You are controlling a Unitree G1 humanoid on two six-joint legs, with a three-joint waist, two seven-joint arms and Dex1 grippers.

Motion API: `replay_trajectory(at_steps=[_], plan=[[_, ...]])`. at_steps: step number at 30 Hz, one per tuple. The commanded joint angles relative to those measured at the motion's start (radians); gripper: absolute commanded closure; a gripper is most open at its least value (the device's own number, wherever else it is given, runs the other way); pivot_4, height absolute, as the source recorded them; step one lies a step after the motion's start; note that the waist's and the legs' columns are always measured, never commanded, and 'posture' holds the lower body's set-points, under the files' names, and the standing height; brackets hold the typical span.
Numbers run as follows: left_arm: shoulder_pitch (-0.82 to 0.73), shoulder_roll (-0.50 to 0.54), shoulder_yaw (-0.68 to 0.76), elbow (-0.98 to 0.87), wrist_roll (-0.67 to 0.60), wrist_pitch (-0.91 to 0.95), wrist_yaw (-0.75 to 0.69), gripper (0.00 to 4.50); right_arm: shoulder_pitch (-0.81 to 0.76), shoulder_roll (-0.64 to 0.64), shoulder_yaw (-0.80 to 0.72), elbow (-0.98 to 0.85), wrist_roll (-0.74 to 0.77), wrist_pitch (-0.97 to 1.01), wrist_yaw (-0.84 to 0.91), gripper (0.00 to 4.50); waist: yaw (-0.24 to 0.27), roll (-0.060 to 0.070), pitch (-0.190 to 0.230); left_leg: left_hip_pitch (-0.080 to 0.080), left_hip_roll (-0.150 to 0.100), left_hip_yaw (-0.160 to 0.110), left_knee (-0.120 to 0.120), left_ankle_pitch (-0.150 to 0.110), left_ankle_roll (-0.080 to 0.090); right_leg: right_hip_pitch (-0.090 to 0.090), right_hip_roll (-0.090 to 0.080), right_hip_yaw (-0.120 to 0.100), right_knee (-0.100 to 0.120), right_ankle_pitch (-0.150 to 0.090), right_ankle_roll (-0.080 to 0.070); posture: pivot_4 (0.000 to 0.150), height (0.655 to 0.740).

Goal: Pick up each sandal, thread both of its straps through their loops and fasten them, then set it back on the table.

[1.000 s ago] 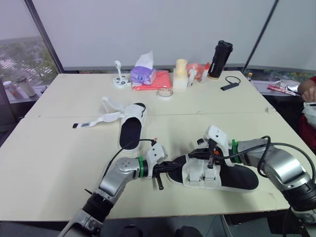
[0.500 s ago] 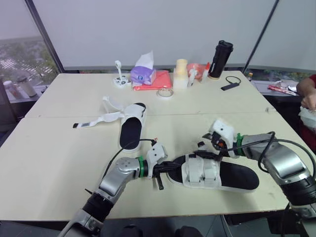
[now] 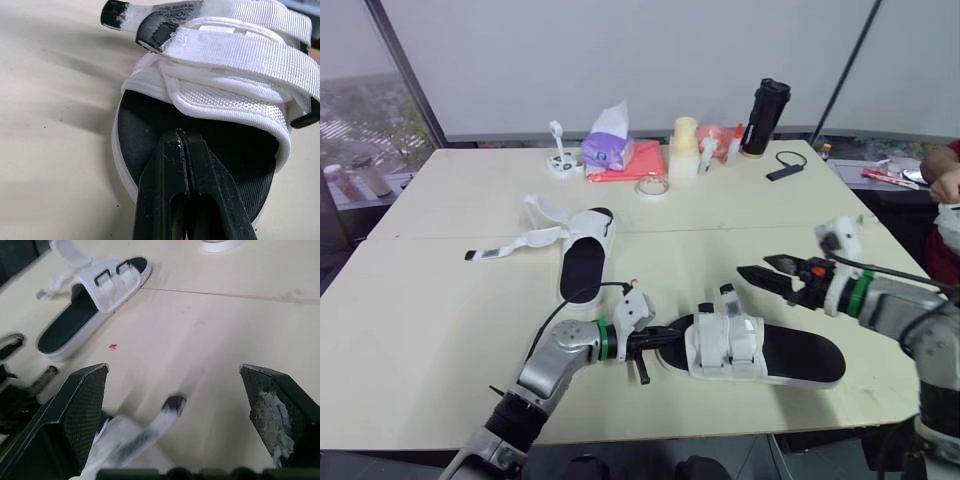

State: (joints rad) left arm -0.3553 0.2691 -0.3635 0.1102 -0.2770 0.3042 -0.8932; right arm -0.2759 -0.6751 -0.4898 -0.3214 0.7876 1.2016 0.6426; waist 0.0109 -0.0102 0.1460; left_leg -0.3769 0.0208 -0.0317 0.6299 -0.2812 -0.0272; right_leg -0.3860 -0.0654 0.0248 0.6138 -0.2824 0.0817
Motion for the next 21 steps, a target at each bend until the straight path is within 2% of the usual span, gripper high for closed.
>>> replay_trajectory(at_steps=[1, 5, 12, 15, 21], plan=[[0.023, 0.027, 0.052, 0.059, 0.018, 0.064, 0.047, 4.5, 0.08, -0.015, -0.112, -0.061, 0.089, 0.034, 0.004, 0.06, 0.0, 0.001, 0.001, -0.001, 0.0, 0.0, 0.0, 0.0, 0.0, -0.001, 0.001, 0.0, 0.0, 0.0, 0.0, 0.15, 0.74], [0.02, 0.03, 0.094, 0.005, -0.027, 0.101, 0.052, 4.5, 0.195, -0.035, -0.147, -0.079, 0.142, 0.048, 0.033, 0.06, -0.005, 0.003, 0.005, -0.003, 0.001, 0.0, 0.001, 0.0, 0.0, -0.004, 0.003, 0.0, 0.002, 0.0, 0.0, 0.15, 0.74], [0.056, 0.125, 0.134, -0.209, -0.115, 0.221, -0.001, 4.5, 0.292, -0.001, -0.196, -0.066, 0.273, 0.068, 0.021, 0.06, -0.028, 0.001, 0.016, -0.009, 0.006, 0.001, 0.001, 0.0, 0.0, -0.012, 0.018, 0.0, 0.004, 0.002, 0.003, 0.15, 0.74], [0.061, 0.148, 0.157, -0.26, -0.142, 0.252, 0.003, 3.71, 0.333, 0.0, -0.188, -0.069, 0.294, 0.063, 0.014, 0.0, -0.022, 0.003, 0.019, -0.013, 0.008, 0.001, 0.001, 0.0, 0.0, -0.018, 0.023, 0.0, 0.01, 0.003, 0.006, 0.15, 0.74], [0.06, 0.194, 0.224, -0.368, -0.238, 0.33, -0.025, 0.67, 0.38, 0.001, -0.162, -0.082, 0.333, 0.041, -0.003, 0.0, -0.02, 0.001, 0.028, -0.015, 0.007, 0.002, 0.001, 0.0, 0.0, -0.022, 0.022, -0.001, 0.015, 0.002, 0.006, 0.15, 0.74]])
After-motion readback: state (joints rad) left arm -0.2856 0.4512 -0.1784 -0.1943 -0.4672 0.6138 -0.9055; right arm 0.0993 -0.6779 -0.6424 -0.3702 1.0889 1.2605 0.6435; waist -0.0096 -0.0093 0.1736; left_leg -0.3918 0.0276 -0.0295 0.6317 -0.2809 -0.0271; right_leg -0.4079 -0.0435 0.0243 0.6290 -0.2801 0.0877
